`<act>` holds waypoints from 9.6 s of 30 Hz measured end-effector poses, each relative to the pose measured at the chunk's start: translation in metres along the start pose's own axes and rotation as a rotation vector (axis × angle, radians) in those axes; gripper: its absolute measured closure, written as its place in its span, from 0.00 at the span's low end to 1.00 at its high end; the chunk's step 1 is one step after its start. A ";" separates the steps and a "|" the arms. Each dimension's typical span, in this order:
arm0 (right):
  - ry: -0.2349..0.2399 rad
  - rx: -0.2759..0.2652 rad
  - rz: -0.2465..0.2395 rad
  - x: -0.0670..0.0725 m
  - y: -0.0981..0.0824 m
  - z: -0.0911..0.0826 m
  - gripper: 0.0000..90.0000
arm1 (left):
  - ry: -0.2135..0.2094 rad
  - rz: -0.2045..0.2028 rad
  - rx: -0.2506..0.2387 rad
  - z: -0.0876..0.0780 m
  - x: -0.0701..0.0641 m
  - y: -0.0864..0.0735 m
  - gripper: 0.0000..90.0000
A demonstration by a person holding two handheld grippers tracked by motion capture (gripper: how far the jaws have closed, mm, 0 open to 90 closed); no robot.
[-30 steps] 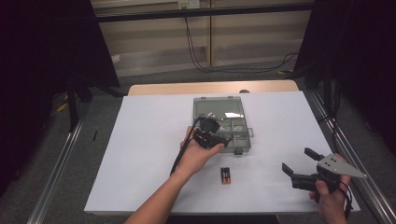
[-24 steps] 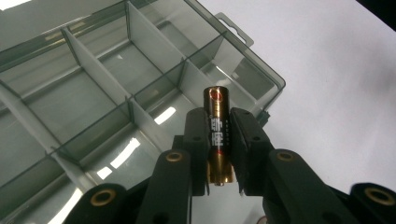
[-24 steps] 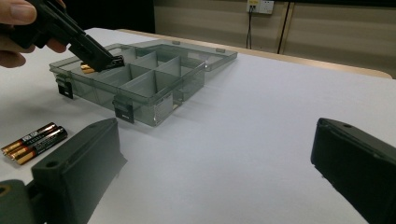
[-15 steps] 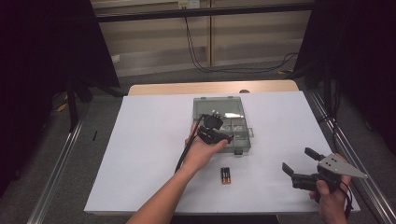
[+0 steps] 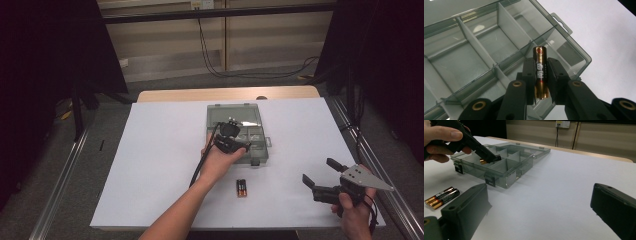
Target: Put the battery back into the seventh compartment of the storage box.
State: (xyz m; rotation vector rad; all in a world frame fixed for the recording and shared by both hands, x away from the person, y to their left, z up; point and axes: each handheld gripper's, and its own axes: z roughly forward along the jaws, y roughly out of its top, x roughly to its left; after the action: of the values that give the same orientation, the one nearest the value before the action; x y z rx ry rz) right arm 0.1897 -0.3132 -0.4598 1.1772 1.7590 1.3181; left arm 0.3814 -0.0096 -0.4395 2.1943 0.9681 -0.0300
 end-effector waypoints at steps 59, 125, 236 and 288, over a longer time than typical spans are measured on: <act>0.002 0.005 -0.020 0.004 0.000 0.003 0.01 | -0.086 0.057 -0.040 -0.063 -0.031 -0.054 0.04; -0.005 0.014 -0.025 0.003 -0.001 0.004 0.01 | -0.066 0.066 0.063 -0.036 -0.046 -0.098 0.45; 0.000 0.015 -0.029 0.003 -0.001 0.006 0.01 | 0.009 0.043 -0.041 -0.064 -0.018 -0.039 0.85; -0.005 0.009 -0.016 0.001 -0.001 0.005 0.01 | 0.041 -0.052 -0.035 -0.006 -0.002 -0.007 0.85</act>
State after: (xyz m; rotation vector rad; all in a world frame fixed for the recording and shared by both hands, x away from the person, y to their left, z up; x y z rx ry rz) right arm 0.1931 -0.3105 -0.4626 1.1681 1.7690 1.2981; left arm 0.3745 -0.0041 -0.4389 2.1448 1.0413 0.0078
